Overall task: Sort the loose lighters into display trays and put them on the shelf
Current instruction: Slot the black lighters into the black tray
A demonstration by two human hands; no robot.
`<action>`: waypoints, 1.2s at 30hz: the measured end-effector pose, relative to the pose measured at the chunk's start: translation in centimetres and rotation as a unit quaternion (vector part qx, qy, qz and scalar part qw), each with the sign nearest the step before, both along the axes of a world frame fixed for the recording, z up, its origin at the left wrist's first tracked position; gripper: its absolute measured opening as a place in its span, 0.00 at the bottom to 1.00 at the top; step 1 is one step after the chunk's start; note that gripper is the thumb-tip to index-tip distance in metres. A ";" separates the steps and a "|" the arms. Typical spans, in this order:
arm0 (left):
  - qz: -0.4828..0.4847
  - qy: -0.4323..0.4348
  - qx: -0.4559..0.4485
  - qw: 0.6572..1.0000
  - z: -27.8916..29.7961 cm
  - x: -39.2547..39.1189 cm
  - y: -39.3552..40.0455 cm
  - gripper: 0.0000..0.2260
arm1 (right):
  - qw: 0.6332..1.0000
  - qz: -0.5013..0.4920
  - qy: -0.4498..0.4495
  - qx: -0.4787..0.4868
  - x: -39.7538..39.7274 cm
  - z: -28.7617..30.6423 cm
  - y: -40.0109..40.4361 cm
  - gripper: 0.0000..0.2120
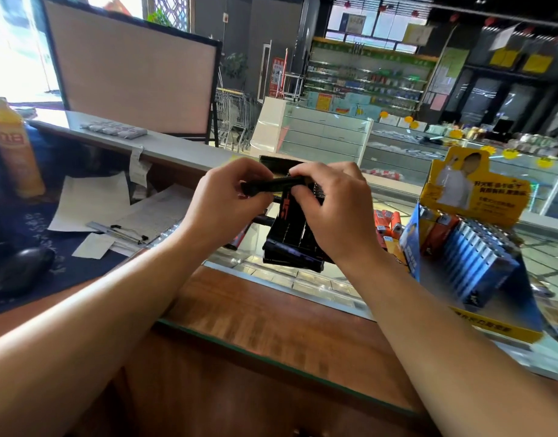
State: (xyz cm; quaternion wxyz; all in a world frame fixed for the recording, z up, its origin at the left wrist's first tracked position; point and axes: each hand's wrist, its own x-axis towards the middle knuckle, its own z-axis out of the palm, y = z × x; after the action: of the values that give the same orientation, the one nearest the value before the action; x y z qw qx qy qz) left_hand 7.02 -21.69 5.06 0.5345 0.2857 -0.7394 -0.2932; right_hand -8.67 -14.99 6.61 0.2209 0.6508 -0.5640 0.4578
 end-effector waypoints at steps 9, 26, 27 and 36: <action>-0.032 0.096 0.041 0.994 0.3 0.4 0.1 0.07 | 0.998 0.000 -0.056 0.021 -0.5 0.5 0.7 0.07; -0.089 0.034 0.061 0.994 0.3 0.0 0.9 0.13 | 0.994 0.076 -0.047 0.058 0.1 0.8 1.0 0.12; -0.085 0.026 0.055 0.994 0.2 -0.1 1.0 0.13 | 0.993 0.081 -0.058 0.065 0.1 0.7 1.0 0.11; -0.093 -0.033 0.045 0.994 -0.8 -0.9 0.6 0.10 | 0.947 0.156 -0.279 0.009 0.3 1.1 1.0 0.08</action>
State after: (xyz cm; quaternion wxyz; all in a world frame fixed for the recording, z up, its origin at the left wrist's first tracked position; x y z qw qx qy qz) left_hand 6.17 -21.10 4.30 0.4669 0.2487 -0.7659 -0.3656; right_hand -8.38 -13.99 7.68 -0.0256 0.5788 -0.4986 0.6448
